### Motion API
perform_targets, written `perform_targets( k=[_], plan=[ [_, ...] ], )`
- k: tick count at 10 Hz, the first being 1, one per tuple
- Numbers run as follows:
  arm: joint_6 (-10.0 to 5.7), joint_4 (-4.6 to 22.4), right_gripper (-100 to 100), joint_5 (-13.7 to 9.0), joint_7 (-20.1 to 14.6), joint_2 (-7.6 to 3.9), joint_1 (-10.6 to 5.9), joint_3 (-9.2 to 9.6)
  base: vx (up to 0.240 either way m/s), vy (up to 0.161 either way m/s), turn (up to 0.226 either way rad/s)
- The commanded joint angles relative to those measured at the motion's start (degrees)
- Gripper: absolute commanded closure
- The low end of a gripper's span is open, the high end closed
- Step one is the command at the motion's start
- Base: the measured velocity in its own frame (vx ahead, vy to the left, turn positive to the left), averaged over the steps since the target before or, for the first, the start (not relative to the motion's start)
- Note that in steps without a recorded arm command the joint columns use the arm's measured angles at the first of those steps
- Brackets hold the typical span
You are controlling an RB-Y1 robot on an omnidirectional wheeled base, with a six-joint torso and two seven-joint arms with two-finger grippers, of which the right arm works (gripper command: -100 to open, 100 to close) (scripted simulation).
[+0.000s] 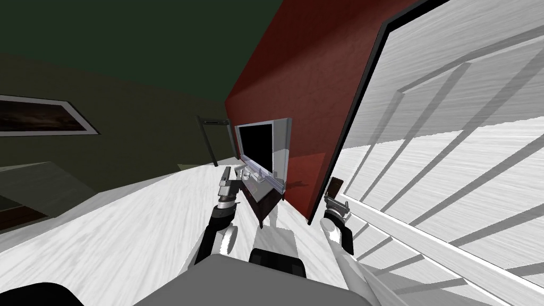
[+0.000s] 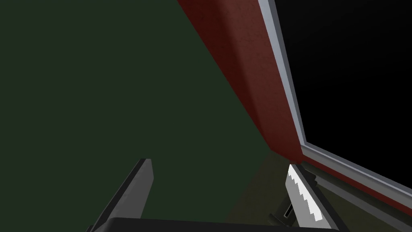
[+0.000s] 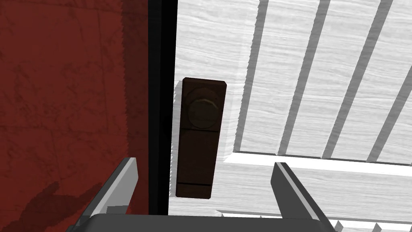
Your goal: Pull the door open
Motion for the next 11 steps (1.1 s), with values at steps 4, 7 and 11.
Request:
perform_targets(
  k=[4, 7, 11],
  plan=[
    [-0.41, 2.9, -100, -3.1, -1.0, -0.11, -1.65, -0.36, 0.027, -0.097, 0.104],
    [0.25, 6.9, -100, -4.1, -5.2, -4.74, -1.98, -2.44, 0.051, 0.002, 0.178],
    [0.61, 9.0, -100, -4.5, -7.5, -7.27, -2.13, -3.56, 0.045, -0.005, 0.082]
  ],
)
